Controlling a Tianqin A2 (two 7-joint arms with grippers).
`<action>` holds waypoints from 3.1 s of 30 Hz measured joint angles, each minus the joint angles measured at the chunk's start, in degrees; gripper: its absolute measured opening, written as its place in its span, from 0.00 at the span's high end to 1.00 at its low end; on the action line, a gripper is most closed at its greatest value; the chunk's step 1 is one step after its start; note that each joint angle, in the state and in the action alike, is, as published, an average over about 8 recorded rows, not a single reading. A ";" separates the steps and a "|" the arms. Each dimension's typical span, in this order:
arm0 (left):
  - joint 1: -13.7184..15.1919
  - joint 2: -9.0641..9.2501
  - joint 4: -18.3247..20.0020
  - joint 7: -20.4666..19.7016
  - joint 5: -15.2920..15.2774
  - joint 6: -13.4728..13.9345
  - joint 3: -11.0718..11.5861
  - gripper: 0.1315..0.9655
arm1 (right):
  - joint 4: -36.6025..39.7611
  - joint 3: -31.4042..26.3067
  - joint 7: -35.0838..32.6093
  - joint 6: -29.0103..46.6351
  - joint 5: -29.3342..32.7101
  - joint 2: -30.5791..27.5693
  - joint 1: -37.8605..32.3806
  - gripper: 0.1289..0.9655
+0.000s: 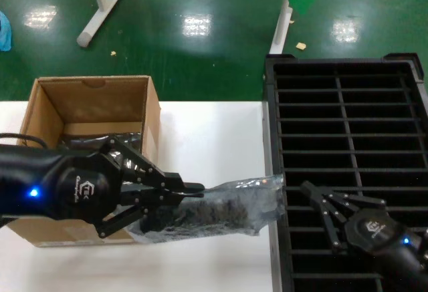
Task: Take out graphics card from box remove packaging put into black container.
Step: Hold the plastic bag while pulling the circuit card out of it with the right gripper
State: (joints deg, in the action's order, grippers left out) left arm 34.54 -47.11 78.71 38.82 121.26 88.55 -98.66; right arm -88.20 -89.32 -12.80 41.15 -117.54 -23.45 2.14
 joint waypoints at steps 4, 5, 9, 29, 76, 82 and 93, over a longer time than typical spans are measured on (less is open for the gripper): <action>0.49 0.20 -1.39 0.62 0.26 0.74 -0.61 0.99 | 0.50 -0.69 0.06 -0.50 0.19 0.58 -1.11 0.98; 0.61 0.27 -1.71 0.80 0.31 0.87 -0.81 0.99 | 0.58 -0.82 0.10 -0.61 0.22 0.69 -1.31 0.98; 1.18 0.75 -2.91 1.54 0.29 1.16 -1.74 0.99 | 0.50 -1.11 0.31 -1.02 0.23 0.98 -1.55 0.98; 5.86 7.26 -8.21 4.35 -5.49 -0.52 -5.96 0.99 | -9.61 2.46 3.21 -0.42 -2.77 -1.83 8.16 0.98; 5.05 11.43 -9.06 8.62 -7.13 -0.59 -6.84 0.99 | -12.33 3.16 6.04 3.09 -6.07 -3.84 12.12 0.98; 5.94 12.60 -10.86 11.52 -7.20 0.44 -7.14 0.99 | -12.06 3.60 7.12 9.02 -8.67 -7.02 13.73 0.98; 5.61 13.18 -9.99 12.17 -6.01 0.95 -6.69 0.99 | -9.74 2.76 6.95 15.09 -9.81 -10.54 14.01 0.98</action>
State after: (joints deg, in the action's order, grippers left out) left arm 40.14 -33.93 68.72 50.99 115.25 89.49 -105.35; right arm -97.94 -86.56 -5.85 56.24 -127.36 -33.98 16.15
